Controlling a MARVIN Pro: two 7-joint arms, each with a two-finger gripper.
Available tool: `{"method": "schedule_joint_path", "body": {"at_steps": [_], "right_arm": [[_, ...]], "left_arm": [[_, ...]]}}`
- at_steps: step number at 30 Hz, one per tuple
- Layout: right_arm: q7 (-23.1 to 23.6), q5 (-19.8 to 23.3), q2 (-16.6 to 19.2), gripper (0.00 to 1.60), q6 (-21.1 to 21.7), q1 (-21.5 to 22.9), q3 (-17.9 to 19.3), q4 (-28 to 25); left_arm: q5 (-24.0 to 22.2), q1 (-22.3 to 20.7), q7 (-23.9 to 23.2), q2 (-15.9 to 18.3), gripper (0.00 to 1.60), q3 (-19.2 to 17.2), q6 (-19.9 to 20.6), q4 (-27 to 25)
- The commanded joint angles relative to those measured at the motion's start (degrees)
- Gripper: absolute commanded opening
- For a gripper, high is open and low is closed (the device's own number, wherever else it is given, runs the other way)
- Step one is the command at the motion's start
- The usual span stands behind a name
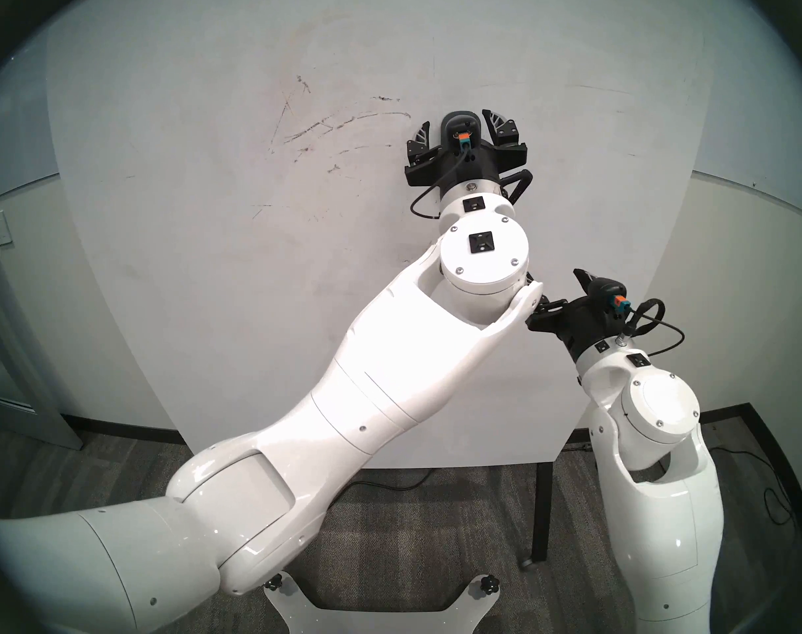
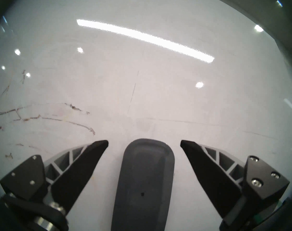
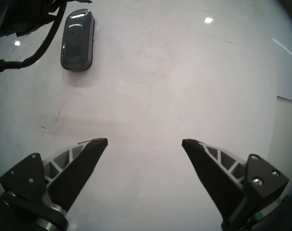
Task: Erase all marks on the whiteboard with the eraser
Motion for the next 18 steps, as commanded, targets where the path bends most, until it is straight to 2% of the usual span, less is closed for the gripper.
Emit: {"method": "schedule_joint_path", "body": {"at_steps": [1, 7, 13, 18], "right_arm": [[0.13, -0.05, 0.05, 1.60, -0.48, 0.43, -0.15, -1.26], [0.14, -0.04, 0.06, 1.60, -0.46, 0.45, -0.15, -1.24], [0.14, -0.02, 0.06, 1.60, -0.42, 0.47, -0.15, -1.20], [0.14, -0.01, 0.06, 1.60, -0.39, 0.49, -0.14, -1.15]], "left_arm": [[0.37, 3.05, 0.79, 1.70, 1.60, 0.97, 0.23, -6.44], [0.39, 7.95, 1.47, 6.68, 1.60, 2.01, 2.47, -12.32], [1.08, 11.15, 1.67, 11.38, 1.60, 2.20, 2.07, -16.43], [1.20, 14.93, 1.50, 15.84, 1.60, 1.82, 3.54, -21.14]]}}
